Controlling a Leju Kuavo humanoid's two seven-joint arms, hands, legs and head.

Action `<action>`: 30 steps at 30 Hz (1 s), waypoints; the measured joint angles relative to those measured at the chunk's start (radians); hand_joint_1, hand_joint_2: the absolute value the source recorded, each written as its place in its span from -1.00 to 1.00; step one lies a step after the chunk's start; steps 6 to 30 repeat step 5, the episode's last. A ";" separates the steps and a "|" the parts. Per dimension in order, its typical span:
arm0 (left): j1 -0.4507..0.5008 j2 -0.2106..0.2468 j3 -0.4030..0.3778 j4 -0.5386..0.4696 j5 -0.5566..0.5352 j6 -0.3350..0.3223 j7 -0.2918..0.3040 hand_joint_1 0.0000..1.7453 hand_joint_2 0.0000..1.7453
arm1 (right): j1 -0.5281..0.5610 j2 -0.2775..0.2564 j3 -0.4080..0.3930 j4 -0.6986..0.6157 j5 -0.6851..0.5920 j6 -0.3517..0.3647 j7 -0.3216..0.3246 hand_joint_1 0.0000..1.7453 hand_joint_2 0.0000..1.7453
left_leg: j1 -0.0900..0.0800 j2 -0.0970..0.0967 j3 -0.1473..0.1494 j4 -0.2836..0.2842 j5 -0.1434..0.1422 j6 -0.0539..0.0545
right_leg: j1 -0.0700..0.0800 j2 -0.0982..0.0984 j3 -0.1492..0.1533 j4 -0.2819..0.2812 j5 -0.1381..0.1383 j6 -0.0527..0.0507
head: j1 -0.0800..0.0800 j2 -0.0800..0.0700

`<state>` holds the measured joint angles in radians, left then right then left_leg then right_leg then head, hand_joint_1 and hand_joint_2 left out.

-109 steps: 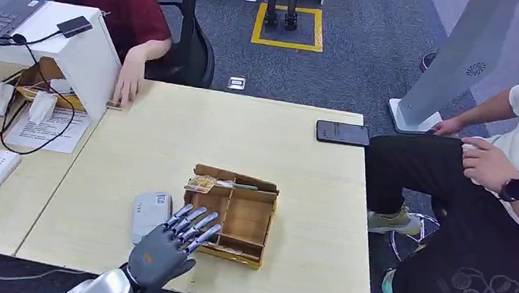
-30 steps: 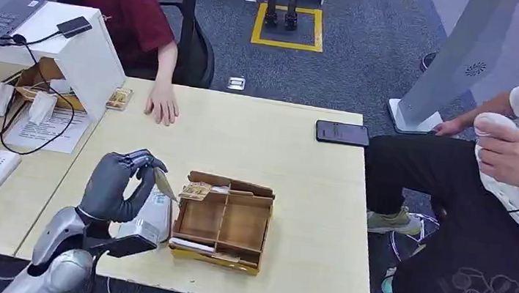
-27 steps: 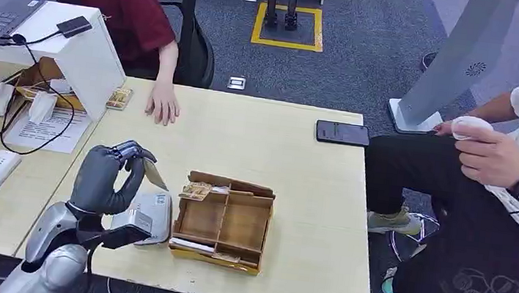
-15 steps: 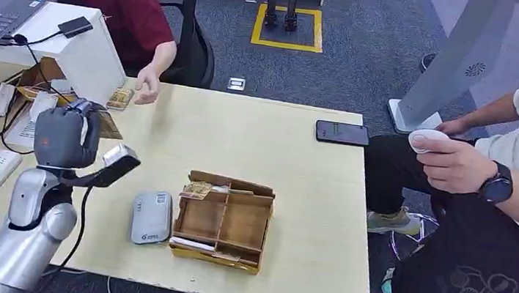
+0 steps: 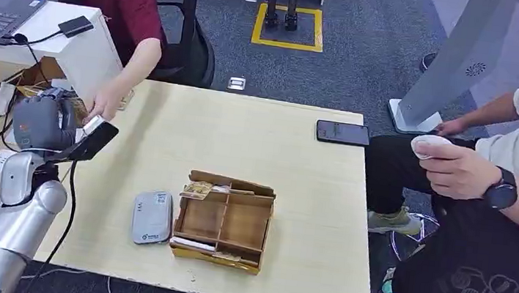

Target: Pass the card to the sensor for recognition and then transmit it.

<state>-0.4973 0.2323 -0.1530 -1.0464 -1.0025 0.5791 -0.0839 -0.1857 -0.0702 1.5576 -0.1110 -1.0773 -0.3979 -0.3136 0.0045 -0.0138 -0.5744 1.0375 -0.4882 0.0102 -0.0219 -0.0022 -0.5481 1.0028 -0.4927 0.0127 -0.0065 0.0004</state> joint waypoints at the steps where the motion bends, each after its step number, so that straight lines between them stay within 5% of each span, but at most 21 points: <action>1: 0.000 0.000 0.000 0.002 0.000 0.000 0.000 1.00 1.00 | 0.000 0.000 0.000 0.000 0.000 0.000 0.000 -1.00 1.00 | 0.000 0.000 0.000 0.000 0.000 0.000 | 0.000 0.000 0.000 0.000 0.000 0.000 | 0.000 0.000; 30: 0.000 0.000 0.002 0.011 0.001 0.000 0.000 1.00 1.00 | 0.000 0.000 0.000 0.000 0.003 0.000 0.000 -1.00 1.00 | 0.000 0.000 0.000 0.000 0.000 0.000 | 0.000 0.000 0.000 0.000 0.000 0.000 | 0.000 0.000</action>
